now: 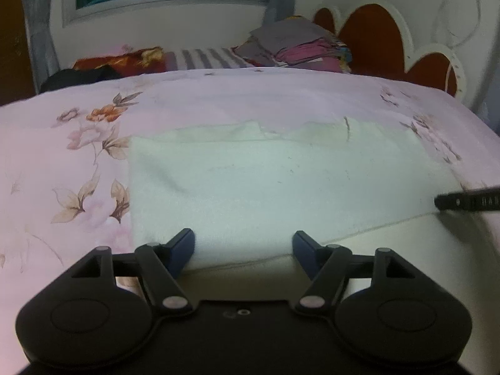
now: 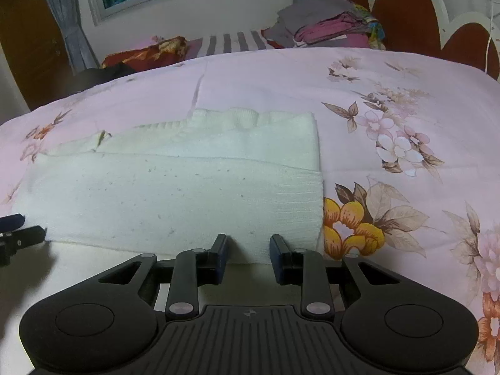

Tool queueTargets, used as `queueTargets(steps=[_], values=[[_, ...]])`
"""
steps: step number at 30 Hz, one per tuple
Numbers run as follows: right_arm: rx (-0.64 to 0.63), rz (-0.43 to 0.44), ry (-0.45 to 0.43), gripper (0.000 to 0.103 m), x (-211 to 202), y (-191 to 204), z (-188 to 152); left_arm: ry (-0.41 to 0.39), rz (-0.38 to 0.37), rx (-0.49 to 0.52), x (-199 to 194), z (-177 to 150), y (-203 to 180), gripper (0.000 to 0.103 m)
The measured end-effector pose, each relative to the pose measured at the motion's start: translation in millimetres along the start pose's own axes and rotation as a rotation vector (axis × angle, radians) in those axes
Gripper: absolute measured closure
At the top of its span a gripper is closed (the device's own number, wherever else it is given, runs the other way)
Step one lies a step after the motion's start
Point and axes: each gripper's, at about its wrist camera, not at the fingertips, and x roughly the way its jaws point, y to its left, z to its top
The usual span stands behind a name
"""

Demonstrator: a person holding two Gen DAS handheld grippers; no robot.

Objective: Fold small clothes

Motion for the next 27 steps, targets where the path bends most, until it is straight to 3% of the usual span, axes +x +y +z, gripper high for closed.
queueTargets(steps=[3,4,5,6,7,8,12,16,19,27], values=[[0.034,0.010,-0.020,0.074,-16,-3,-1,-0.015,-0.025,-0.025,-15,-3,6,0.028],[0.045,0.014,-0.043,0.072,-25,-5,-2,-0.029,-0.034,-0.043,-23,-8,10,0.019],[0.054,0.016,-0.060,0.052,-34,-8,-4,-0.035,-0.038,-0.056,-30,-13,14,0.013],[0.068,0.020,-0.069,0.040,-43,-12,-8,-0.037,-0.037,-0.066,-38,-19,17,0.013],[0.081,0.033,-0.080,0.035,-52,-18,-14,-0.034,-0.036,-0.076,-46,-26,20,0.018],[0.090,0.051,-0.083,0.035,-60,-23,-20,-0.025,-0.040,-0.090,-56,-35,25,0.027],[0.123,0.089,-0.048,0.036,-89,-44,-49,0.010,-0.069,-0.164,-94,-77,41,0.034],[0.118,0.111,-0.012,0.052,-114,-59,-89,0.037,-0.064,-0.197,-129,-120,39,0.048],[0.139,0.142,0.007,0.055,-135,-72,-124,0.037,-0.037,-0.227,-157,-150,27,0.048],[0.194,0.244,0.050,0.055,-196,-94,-209,0.051,-0.109,-0.356,-213,-209,5,0.048]])
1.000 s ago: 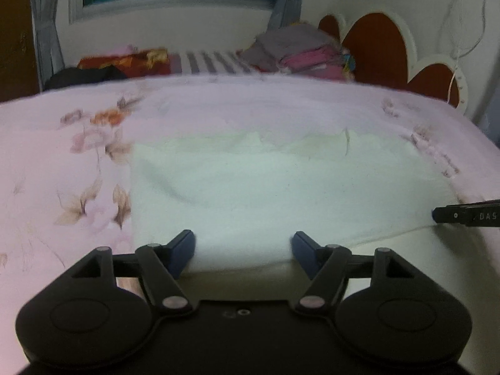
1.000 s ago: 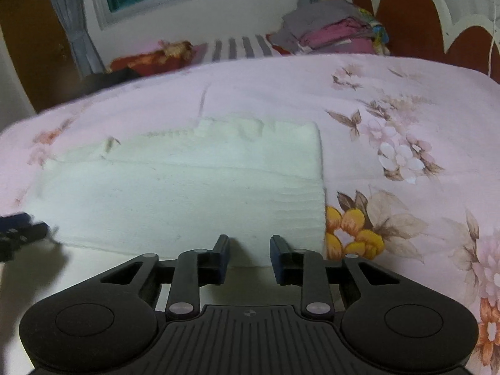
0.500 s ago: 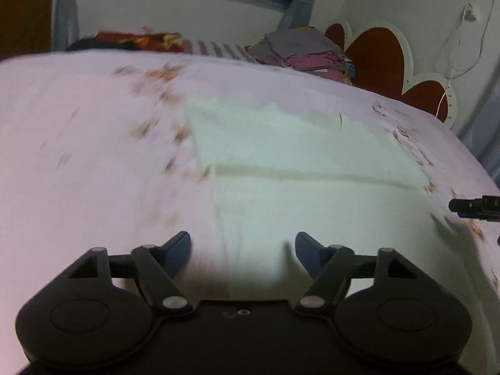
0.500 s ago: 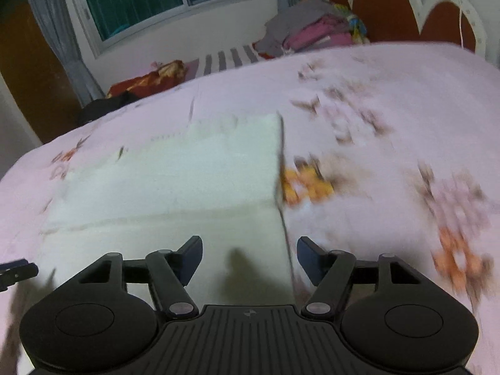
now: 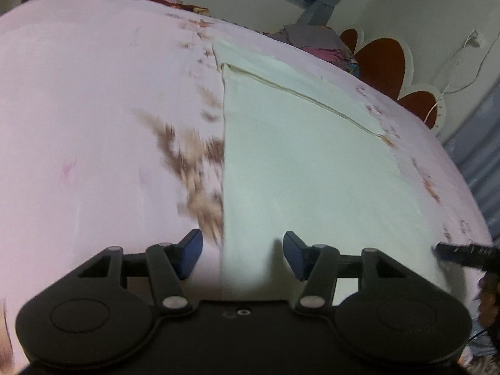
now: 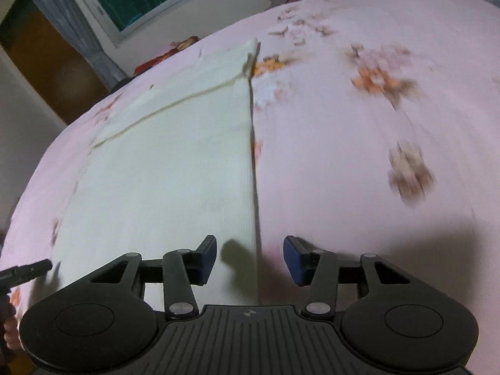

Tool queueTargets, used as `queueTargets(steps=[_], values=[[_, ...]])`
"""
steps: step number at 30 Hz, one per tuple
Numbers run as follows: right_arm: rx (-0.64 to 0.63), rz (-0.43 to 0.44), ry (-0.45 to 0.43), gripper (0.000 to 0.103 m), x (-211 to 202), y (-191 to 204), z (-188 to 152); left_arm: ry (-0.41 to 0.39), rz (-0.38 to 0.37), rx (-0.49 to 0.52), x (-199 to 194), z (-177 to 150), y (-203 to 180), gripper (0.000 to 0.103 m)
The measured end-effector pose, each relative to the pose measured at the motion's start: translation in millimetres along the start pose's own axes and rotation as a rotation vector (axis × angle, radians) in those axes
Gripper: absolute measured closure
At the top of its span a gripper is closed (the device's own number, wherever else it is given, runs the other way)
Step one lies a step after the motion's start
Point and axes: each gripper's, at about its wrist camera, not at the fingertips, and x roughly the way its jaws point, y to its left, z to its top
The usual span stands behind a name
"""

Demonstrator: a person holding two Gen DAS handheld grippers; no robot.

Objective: Fold small clothes

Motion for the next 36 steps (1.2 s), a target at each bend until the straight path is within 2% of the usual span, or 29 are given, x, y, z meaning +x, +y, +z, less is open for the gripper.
queueTargets(steps=[4,8,12,15,16,17,18,19,20,21,23,24,26,28,30,31,36], values=[[0.035,0.059,0.019,0.065,-25,-4,-33,-0.013,-0.036,-0.079,-18,-27,6,0.052],[0.133,0.136,0.035,0.066,-34,-15,-53,-0.019,-0.109,-0.173,-22,-40,16,0.053],[0.218,0.223,0.056,0.066,-31,-21,-57,-0.006,-0.189,-0.266,-17,-43,26,0.053],[0.248,0.261,0.053,0.069,-29,-22,-56,0.000,-0.204,-0.282,-15,-43,26,0.054],[0.260,0.276,0.061,0.084,-28,-23,-56,0.005,-0.210,-0.282,-15,-45,26,0.058],[0.266,0.289,0.075,0.090,-26,-24,-56,0.012,-0.211,-0.276,-14,-46,25,0.062],[0.271,0.297,0.083,0.090,-25,-24,-58,0.017,-0.208,-0.268,-13,-47,25,0.065],[0.271,0.298,0.083,0.094,-25,-25,-58,0.016,-0.198,-0.258,-12,-47,24,0.077],[0.274,0.299,0.081,0.096,-25,-26,-58,0.009,-0.161,-0.233,-13,-48,21,0.096],[0.273,0.299,0.071,0.097,-26,-26,-57,-0.023,-0.107,-0.195,-20,-51,16,0.096],[0.237,0.328,0.006,0.098,-39,-22,-55,-0.122,-0.133,-0.153,-35,-52,8,0.096],[0.214,0.354,-0.032,0.098,-48,-19,-53,-0.144,-0.139,-0.140,-38,-52,7,0.096],[0.173,0.356,-0.078,0.098,-59,-18,-52,-0.097,-0.097,-0.124,-29,-53,8,0.096],[0.174,0.316,-0.041,0.098,-48,-23,-52,-0.049,-0.078,-0.154,-15,-58,12,0.096],[0.185,0.283,0.007,0.098,-35,-26,-55,-0.076,-0.095,-0.201,-15,-61,15,0.096],[0.185,0.284,0.003,0.098,-36,-26,-55,-0.086,-0.097,-0.216,-17,-61,16,0.096],[0.166,0.332,-0.068,0.098,-57,-17,-43,-0.141,-0.136,-0.281,-30,-57,18,0.096]])
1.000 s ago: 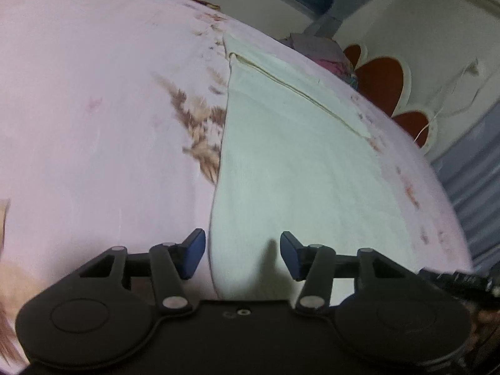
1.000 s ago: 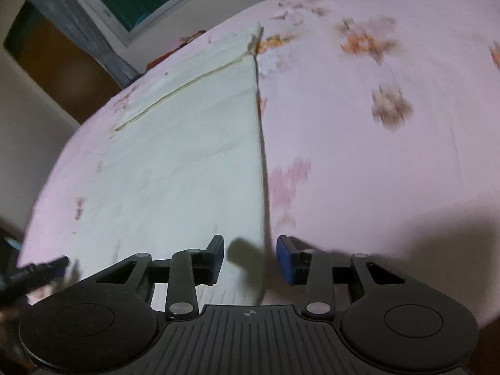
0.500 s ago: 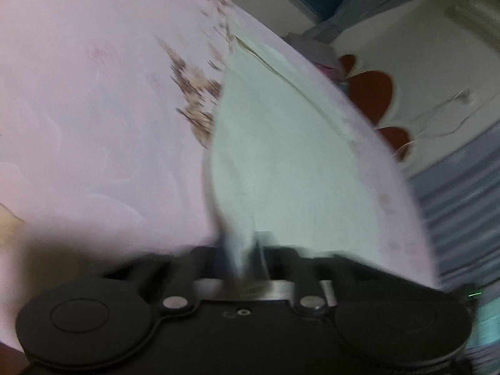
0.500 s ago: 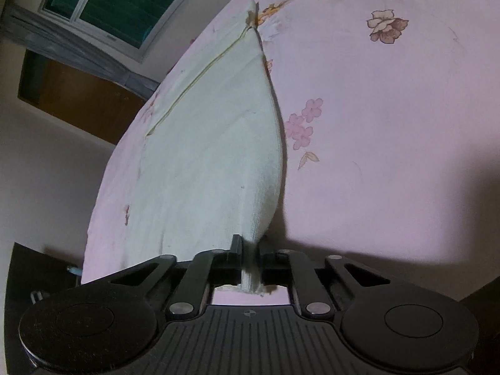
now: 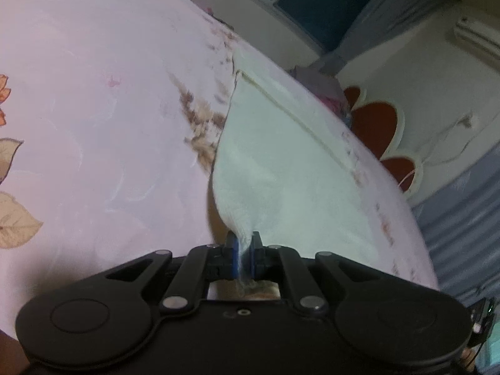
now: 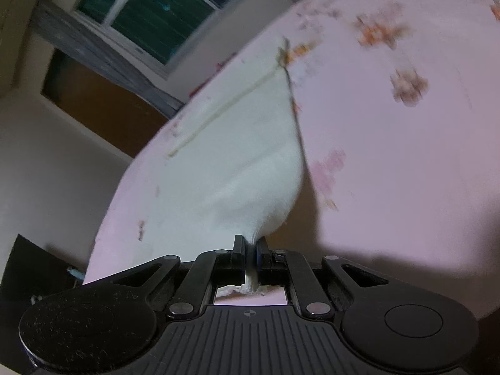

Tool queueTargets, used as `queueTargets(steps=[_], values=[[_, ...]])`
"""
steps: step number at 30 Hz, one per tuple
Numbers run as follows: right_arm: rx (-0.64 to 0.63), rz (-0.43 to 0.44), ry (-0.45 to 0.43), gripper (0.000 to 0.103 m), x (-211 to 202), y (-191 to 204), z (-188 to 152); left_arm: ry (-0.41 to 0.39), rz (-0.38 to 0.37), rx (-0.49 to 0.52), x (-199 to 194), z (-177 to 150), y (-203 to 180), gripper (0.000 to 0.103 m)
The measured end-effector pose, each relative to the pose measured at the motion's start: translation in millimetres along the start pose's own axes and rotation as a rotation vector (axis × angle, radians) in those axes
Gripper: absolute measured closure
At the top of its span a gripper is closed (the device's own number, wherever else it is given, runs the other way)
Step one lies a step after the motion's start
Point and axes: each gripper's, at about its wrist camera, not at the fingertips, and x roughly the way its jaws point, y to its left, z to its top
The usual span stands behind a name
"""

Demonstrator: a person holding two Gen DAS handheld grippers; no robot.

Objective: Fold small clothes

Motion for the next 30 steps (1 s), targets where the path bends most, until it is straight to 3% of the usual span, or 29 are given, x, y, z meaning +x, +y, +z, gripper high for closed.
queueTargets(steps=[5,10,14,18,21,25,30], values=[[-0.077,0.040,-0.071,0.098,-4,28,32,-0.047,-0.036,-0.002,-4,30,-25,0.096],[-0.126,0.045,-0.168,0.098,14,56,86,-0.122,-0.083,0.040,11,89,-54,0.096],[-0.088,-0.002,-0.184,0.098,53,68,149,-0.138,-0.122,0.057,56,153,-72,0.096],[-0.059,-0.060,-0.184,0.098,105,68,210,-0.113,-0.101,0.096,119,214,-84,0.096],[0.020,-0.088,-0.167,0.098,153,51,251,-0.075,-0.082,0.072,167,248,-79,0.096],[0.106,-0.117,-0.131,0.098,213,19,293,-0.023,-0.056,0.060,222,279,-65,0.096],[0.193,-0.147,-0.104,0.098,258,-14,316,0.049,-0.025,0.052,275,301,-52,0.096]])
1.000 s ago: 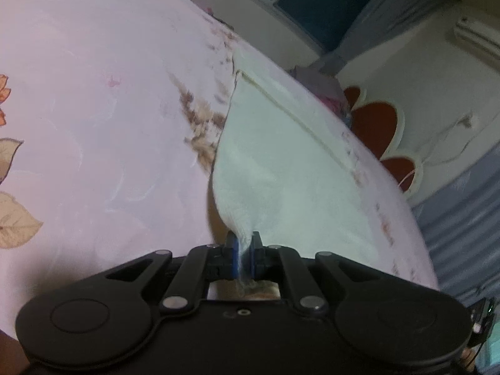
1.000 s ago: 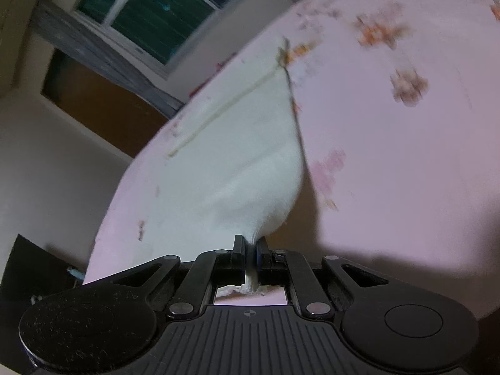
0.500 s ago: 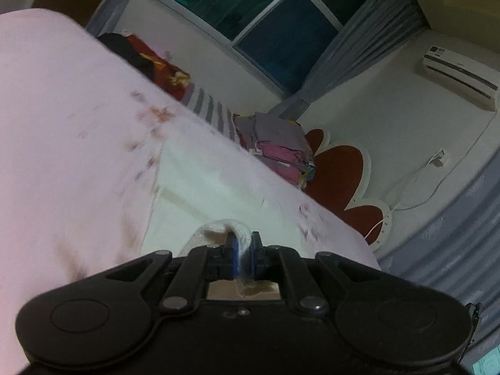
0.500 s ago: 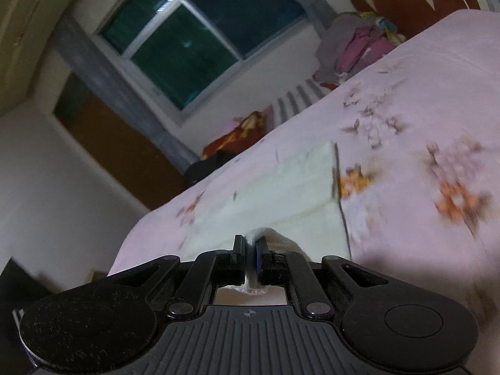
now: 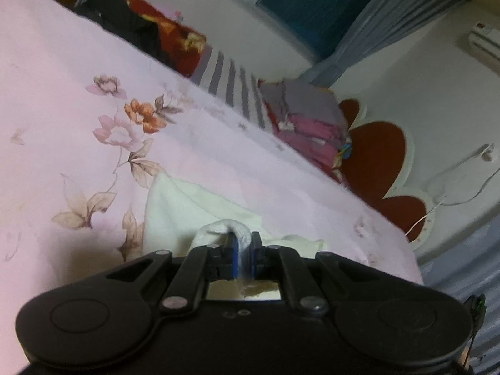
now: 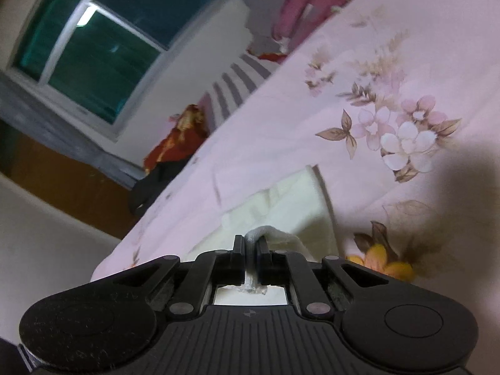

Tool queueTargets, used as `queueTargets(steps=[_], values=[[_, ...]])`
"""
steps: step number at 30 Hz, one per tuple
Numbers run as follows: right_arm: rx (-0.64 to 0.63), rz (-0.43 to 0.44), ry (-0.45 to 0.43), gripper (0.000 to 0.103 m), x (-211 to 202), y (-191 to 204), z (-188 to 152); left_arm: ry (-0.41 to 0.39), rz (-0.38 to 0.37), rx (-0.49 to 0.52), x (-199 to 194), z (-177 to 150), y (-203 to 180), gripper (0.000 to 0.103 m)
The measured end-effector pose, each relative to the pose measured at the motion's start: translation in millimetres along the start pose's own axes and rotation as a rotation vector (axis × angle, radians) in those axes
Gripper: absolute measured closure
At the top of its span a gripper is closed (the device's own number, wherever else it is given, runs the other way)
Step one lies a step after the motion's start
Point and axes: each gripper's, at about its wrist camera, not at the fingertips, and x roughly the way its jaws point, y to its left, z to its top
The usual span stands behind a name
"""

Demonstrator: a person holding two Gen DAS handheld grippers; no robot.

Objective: Fold small clothes

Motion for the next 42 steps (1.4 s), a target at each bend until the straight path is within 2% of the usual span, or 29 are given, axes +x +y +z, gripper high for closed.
queueTargets(steps=[3,4,5,6,7,8,9,10,11,14,18,19,20,21,22,23,26,30,32,35,37,39,40,41,42], values=[[0.019,-0.016,0.031,0.097,22,-7,6,0.023,0.012,0.001,19,5,7,0.095],[0.020,-0.001,0.033,0.097,27,-10,8,0.023,0.001,0.010,23,6,8,0.087],[0.012,0.021,0.017,0.082,29,-12,10,0.015,-0.011,0.014,26,9,8,0.071],[0.002,0.029,0.005,0.060,29,-13,12,-0.001,-0.034,0.019,26,10,9,0.061],[-0.008,0.033,-0.024,0.026,25,-13,14,-0.023,-0.043,0.025,24,10,9,0.040],[-0.031,0.039,-0.080,0.025,18,-12,14,-0.053,-0.032,0.042,21,9,8,0.034],[-0.057,0.040,-0.093,0.025,14,-11,14,-0.060,-0.018,0.067,20,10,7,0.035],[-0.078,0.027,-0.078,0.030,14,-12,15,-0.051,-0.008,0.086,20,11,6,0.038],[-0.108,0.017,-0.073,0.041,15,-12,15,-0.031,0.006,0.107,22,11,7,0.043],[-0.209,-0.048,-0.029,0.053,22,-6,10,0.037,0.058,0.181,32,10,5,0.057],[-0.326,-0.124,0.018,0.054,43,3,0,0.103,0.113,0.251,46,7,2,0.068],[-0.358,-0.144,0.028,0.061,48,5,-2,0.105,0.119,0.253,48,5,3,0.073],[-0.399,-0.176,0.046,0.078,53,9,-6,0.105,0.111,0.248,49,4,5,0.080],[-0.440,-0.193,0.065,0.089,57,12,-9,0.112,0.084,0.235,50,4,7,0.085],[-0.469,-0.187,0.082,0.097,61,13,-12,0.120,0.070,0.230,51,4,8,0.094],[-0.495,-0.190,0.097,0.097,62,16,-14,0.122,0.068,0.236,51,3,8,0.095],[-0.546,-0.190,0.093,0.099,60,20,-15,0.105,0.065,0.264,48,2,5,0.098],[-0.545,-0.180,0.010,0.101,48,21,-12,0.001,0.040,0.276,35,4,0,0.098],[-0.543,-0.169,-0.023,0.101,43,20,-13,0.000,0.037,0.268,37,5,0,0.098],[-0.546,-0.184,-0.016,0.101,50,19,-16,0.054,0.096,0.271,51,4,1,0.098],[-0.541,-0.235,0.013,0.101,60,16,-16,0.052,0.115,0.242,55,3,8,0.092],[-0.512,-0.258,0.021,0.100,63,11,-14,0.027,0.149,0.201,47,8,10,0.079],[-0.503,-0.287,0.001,0.079,60,15,-13,-0.027,0.207,0.218,35,9,4,0.066],[-0.511,-0.323,-0.031,0.034,52,21,-14,-0.101,0.243,0.271,22,7,-6,0.053],[-0.537,-0.323,-0.095,0.025,41,30,-19,-0.156,0.238,0.310,13,4,-15,0.047]])
